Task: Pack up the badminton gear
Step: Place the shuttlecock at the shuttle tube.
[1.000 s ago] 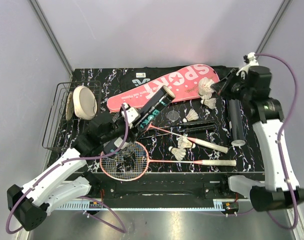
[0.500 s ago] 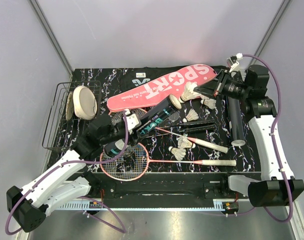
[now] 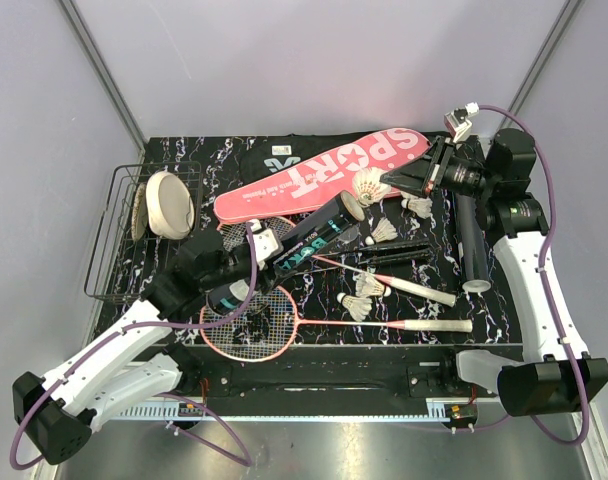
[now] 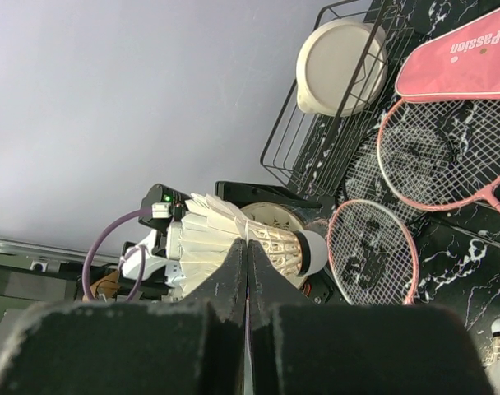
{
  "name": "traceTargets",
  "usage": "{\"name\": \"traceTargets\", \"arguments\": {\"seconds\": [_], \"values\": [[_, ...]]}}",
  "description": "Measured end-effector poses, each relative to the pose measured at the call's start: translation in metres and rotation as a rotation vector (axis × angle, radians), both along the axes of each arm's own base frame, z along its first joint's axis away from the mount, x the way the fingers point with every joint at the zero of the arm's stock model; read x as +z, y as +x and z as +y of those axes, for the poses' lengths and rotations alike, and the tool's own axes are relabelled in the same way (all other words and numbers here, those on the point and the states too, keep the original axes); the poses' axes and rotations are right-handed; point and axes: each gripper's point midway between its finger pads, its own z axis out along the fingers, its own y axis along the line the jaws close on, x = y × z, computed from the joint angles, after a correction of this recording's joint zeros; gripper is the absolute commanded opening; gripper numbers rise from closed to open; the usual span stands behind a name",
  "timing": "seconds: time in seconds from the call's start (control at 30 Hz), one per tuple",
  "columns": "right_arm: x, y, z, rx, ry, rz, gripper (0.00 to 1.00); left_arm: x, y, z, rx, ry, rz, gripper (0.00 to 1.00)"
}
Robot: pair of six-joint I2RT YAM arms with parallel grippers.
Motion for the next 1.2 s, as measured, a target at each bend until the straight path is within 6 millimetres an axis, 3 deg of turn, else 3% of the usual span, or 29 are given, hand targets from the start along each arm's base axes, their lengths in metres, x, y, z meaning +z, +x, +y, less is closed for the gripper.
{"name": "traceTargets", "arguments": {"seconds": [0.67,0.87,0.9,0.93,1.03,1.07,1.2], "values": [[-0.003,-0.016,0.000,0.021,-0.039,0.027,0.00,0.003,0.003,0.000,0.003,0.003,-0.034,0.00],[-0.013,-0.027,0.021,0.089,-0.044,0.051,0.00,0.007,0.002,-0.002,-0.007,-0.010,-0.045,0.00],[-0.015,-0.029,0.025,0.099,-0.047,0.055,0.06,0.008,0.002,-0.003,-0.010,-0.011,-0.045,0.00],[-0.017,-0.029,0.028,0.109,-0.052,0.052,0.20,0.008,0.001,-0.003,-0.014,-0.012,-0.046,0.00],[-0.028,-0.026,0.031,0.126,-0.081,0.048,0.40,0.009,-0.001,-0.004,-0.020,-0.020,-0.051,0.00],[-0.035,-0.024,0.031,0.133,-0.096,0.052,0.52,0.009,-0.001,-0.003,-0.020,-0.022,-0.053,0.00],[-0.062,-0.016,0.035,0.176,-0.171,0.085,0.67,0.012,-0.002,-0.002,-0.020,-0.031,-0.061,0.00]]}}
